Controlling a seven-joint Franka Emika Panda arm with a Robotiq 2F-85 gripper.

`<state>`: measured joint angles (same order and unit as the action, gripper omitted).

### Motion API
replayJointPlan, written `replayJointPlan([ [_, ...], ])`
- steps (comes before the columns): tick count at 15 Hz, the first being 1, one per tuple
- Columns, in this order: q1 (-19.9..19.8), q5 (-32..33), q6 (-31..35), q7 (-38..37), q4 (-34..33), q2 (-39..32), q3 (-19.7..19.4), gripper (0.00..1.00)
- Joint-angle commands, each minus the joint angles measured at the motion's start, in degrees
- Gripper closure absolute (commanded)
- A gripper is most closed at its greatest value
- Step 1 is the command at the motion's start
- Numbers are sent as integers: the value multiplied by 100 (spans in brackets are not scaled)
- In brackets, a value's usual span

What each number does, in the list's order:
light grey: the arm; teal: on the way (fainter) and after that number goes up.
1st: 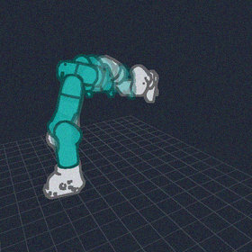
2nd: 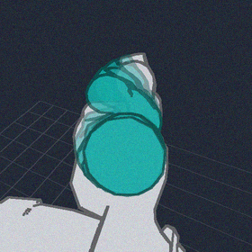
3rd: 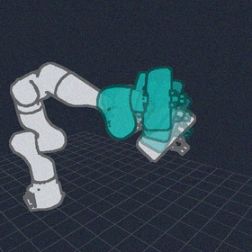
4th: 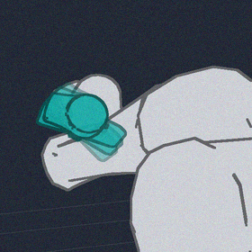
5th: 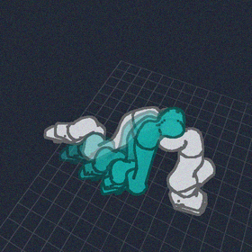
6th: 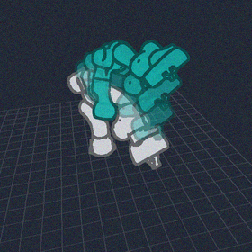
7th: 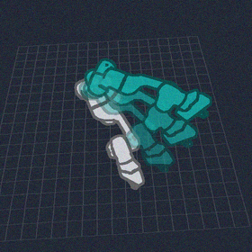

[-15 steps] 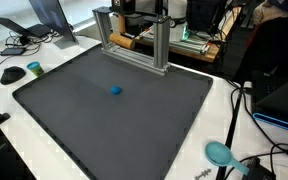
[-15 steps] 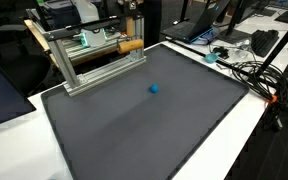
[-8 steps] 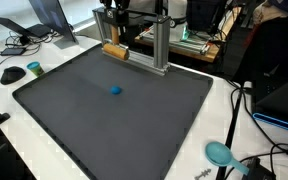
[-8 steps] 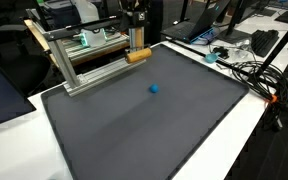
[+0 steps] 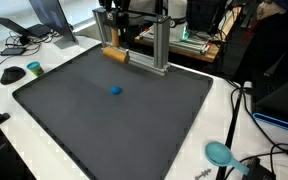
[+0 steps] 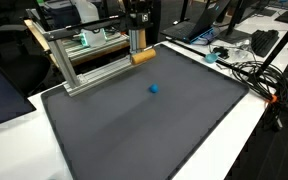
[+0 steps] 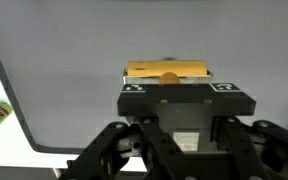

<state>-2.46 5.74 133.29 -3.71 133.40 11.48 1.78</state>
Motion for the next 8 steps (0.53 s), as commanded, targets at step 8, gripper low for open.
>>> replayJointPlan([
  [8,101,-201,766,15,-435,-1098,-69,78],
])
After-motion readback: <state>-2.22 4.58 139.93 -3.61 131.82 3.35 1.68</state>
